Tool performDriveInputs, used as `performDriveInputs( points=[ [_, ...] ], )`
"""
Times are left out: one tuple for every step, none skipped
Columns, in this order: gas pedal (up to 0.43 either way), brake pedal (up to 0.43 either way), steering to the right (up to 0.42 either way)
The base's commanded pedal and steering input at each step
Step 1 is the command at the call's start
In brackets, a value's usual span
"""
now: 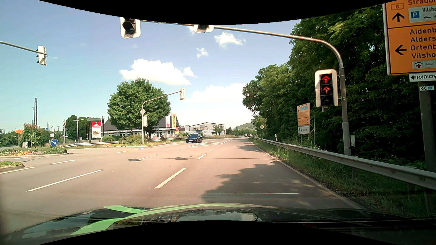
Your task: Follow the waypoints while adhering to traffic rules and regulations
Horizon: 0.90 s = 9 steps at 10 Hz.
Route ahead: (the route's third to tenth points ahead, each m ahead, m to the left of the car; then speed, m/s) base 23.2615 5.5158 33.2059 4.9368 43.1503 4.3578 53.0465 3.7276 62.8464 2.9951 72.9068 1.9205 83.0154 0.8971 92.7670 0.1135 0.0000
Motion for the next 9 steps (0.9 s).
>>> performDriveInputs(
  points=[
    [0.0, 0.171, 0.0],
    [0.0, 0.171, 0.0],
    [0.0, 0.165, 0.0],
    [0.0, 0.098, 0.0],
    [0.0, 0.0, 0.0],
    [0.0, 0.0, 0.0],
    [0.0, 0.0, 0.0],
    [0.0, 0.0, 0.0],
    [0.0, 0.0, -0.001]
  ],
)
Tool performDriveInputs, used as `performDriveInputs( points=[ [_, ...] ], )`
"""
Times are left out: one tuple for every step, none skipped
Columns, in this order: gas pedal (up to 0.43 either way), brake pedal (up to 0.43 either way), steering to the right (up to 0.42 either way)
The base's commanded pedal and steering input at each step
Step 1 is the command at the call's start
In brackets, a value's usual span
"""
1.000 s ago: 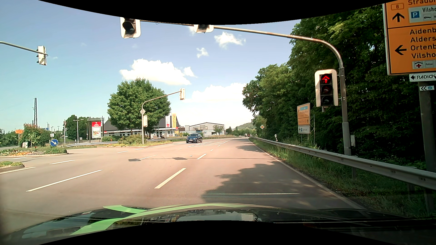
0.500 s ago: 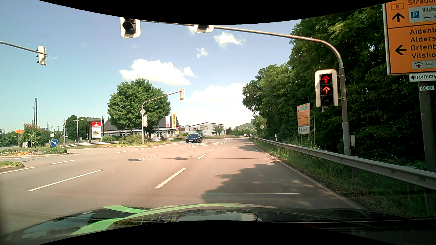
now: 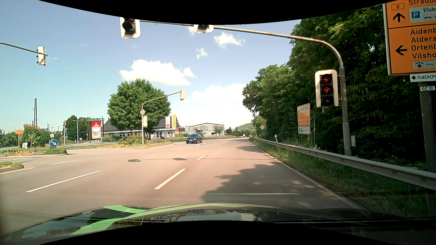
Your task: Follow the waypoints while adhering to traffic rules and regulations
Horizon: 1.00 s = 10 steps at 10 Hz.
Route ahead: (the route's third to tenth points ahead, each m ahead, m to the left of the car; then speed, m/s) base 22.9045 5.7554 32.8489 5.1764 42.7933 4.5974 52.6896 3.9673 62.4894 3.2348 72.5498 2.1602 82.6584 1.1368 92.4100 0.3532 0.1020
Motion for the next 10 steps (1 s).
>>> performDriveInputs(
  points=[
    [0.059, 0.0, -0.002],
    [0.079, 0.0, -0.003],
    [0.079, 0.0, -0.003],
    [0.079, 0.0, -0.004],
    [0.11, 0.0, -0.004],
    [0.15, 0.0, -0.003],
    [0.197, 0.0, -0.003],
    [0.22, 0.0, -0.004],
    [0.268, 0.0, -0.004],
    [0.299, 0.0, -0.004]
  ],
)
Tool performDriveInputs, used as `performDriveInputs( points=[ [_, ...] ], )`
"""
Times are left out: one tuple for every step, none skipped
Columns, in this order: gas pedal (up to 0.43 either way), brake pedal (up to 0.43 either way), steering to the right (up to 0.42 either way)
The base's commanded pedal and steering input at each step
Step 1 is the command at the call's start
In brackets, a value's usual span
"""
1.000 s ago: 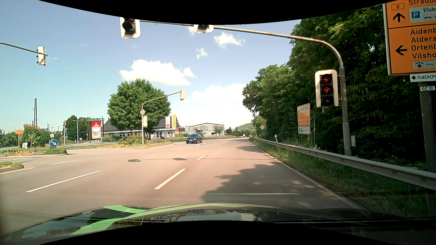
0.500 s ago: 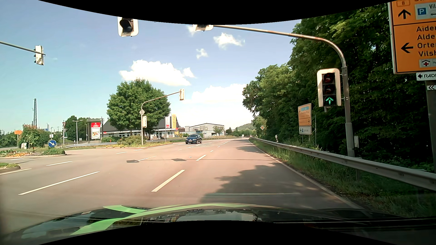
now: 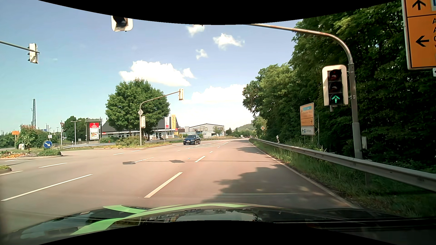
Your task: Follow the waypoints while adhering to traffic rules and regulations
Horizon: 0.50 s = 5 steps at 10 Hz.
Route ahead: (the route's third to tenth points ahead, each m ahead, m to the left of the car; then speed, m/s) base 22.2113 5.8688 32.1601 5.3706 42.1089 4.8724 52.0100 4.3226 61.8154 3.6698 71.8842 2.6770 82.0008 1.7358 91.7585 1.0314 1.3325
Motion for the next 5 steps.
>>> performDriveInputs(
  points=[
    [0.299, 0.0, -0.004],
    [0.299, 0.0, -0.003],
    [0.319, 0.0, -0.003],
    [0.339, 0.0, -0.004],
    [0.35, 0.0, -0.003]
  ],
)
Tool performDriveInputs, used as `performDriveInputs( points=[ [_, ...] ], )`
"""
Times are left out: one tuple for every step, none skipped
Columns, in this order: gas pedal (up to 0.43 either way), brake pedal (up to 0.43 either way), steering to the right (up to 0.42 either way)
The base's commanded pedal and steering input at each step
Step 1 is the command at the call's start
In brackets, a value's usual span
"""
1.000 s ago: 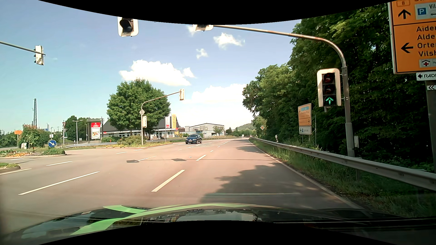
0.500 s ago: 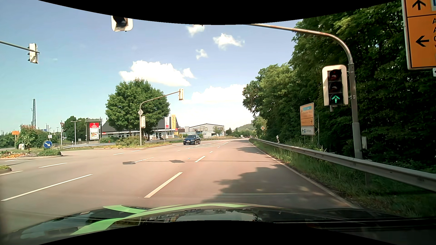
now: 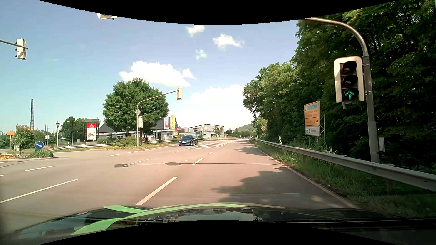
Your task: Follow the waypoints while adhering to traffic rules and regulations
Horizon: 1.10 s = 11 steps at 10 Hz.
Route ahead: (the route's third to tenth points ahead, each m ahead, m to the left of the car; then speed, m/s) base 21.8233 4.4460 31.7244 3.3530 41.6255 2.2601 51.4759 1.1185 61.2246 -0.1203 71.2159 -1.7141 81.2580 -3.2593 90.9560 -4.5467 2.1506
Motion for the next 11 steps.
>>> performDriveInputs(
  points=[
    [0.35, 0.0, -0.003],
    [0.35, 0.0, -0.002],
    [0.35, 0.0, -0.002],
    [0.35, 0.0, -0.001],
    [0.35, 0.0, -0.001],
    [0.378, 0.0, -0.001],
    [0.39, 0.0, -0.001],
    [0.398, 0.0, -0.001],
    [0.398, 0.0, -0.001],
    [0.398, 0.0, -0.001],
    [0.398, 0.0, -0.001]
  ],
)
